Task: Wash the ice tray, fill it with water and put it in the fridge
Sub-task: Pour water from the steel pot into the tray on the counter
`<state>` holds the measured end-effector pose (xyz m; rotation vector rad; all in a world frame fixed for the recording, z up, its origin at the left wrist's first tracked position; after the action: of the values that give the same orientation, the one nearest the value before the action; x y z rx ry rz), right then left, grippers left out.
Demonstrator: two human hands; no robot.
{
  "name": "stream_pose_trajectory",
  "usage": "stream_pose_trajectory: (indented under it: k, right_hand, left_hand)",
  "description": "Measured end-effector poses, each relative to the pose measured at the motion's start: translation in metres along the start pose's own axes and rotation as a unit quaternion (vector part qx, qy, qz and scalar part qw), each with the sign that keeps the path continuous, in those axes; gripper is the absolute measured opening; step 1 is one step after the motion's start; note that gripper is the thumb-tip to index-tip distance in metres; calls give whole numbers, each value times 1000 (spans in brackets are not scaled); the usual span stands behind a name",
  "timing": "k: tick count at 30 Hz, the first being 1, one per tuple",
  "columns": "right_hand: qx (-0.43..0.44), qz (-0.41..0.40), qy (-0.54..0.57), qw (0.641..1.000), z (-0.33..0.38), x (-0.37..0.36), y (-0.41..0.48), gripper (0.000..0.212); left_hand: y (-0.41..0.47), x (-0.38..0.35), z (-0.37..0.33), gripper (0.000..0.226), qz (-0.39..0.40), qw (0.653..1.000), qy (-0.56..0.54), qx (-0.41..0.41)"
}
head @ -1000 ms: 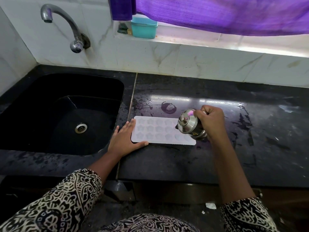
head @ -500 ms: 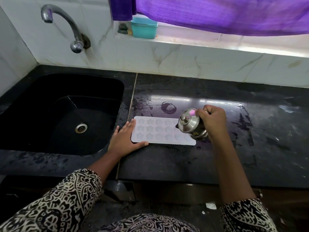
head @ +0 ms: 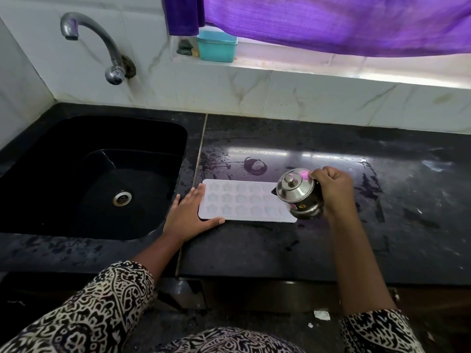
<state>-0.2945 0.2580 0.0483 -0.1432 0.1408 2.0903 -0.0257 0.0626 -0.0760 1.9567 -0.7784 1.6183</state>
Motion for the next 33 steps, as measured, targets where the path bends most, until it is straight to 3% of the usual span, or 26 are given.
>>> stream_pose_trajectory:
  k: [15,33]
  right_hand:
    - [79,29,-129,988,18,4,-5,42]
    - [90,32,-170,981,28,4,-7,46]
  left_hand:
    - [0,3,-1,124,-2,1000,-4,4]
    - [-2,3,-2,123,6,1000,2,6]
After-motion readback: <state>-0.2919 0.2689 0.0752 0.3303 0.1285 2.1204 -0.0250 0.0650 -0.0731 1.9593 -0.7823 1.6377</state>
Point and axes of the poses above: each hand's wrist, its own y-axis towards the middle knuckle, its own x-axis out of the back of the hand, z = x × y, the point moved 10 cm from there along y, towards the middle knuckle, and after that the axes turned 14 degrees about y, right-handed, at the moved point
